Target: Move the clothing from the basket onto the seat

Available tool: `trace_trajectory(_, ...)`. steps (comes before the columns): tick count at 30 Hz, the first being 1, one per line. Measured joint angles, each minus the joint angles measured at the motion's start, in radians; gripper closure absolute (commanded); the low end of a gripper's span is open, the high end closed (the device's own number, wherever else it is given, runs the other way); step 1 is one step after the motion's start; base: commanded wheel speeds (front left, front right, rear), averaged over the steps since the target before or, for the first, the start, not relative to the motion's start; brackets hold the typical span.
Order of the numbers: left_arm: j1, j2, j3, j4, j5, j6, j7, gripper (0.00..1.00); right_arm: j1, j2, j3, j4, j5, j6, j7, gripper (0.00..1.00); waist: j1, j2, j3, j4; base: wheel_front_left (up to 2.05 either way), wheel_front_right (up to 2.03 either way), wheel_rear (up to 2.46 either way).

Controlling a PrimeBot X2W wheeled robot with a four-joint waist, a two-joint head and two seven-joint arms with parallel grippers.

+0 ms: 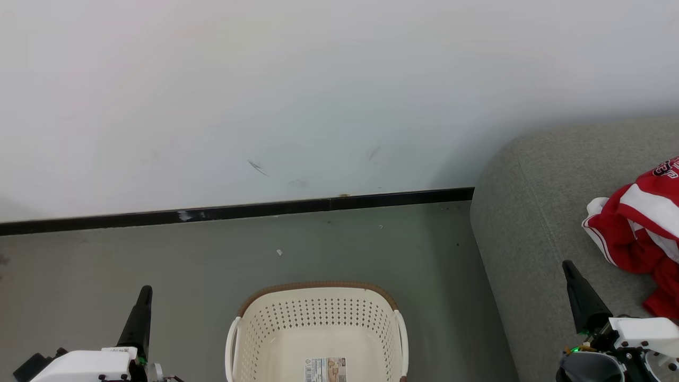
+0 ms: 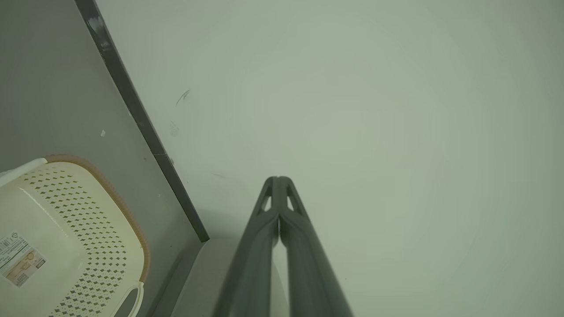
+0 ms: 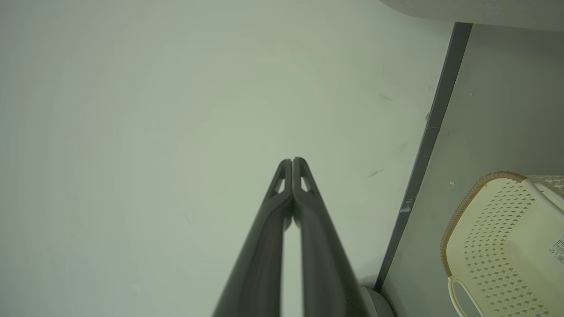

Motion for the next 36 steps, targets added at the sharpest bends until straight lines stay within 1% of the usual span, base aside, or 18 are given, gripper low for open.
trace_trajectory(36, 0.0, 0.0, 0.001, 0.008, 0.0, -0.006, 0.0, 1.0, 0.0, -0.001, 0.001, 0.001, 0.0, 0.0, 0.0, 1.0, -0.0001, 0.0001, 0.0, 0.0, 0.0, 0.0, 0.0)
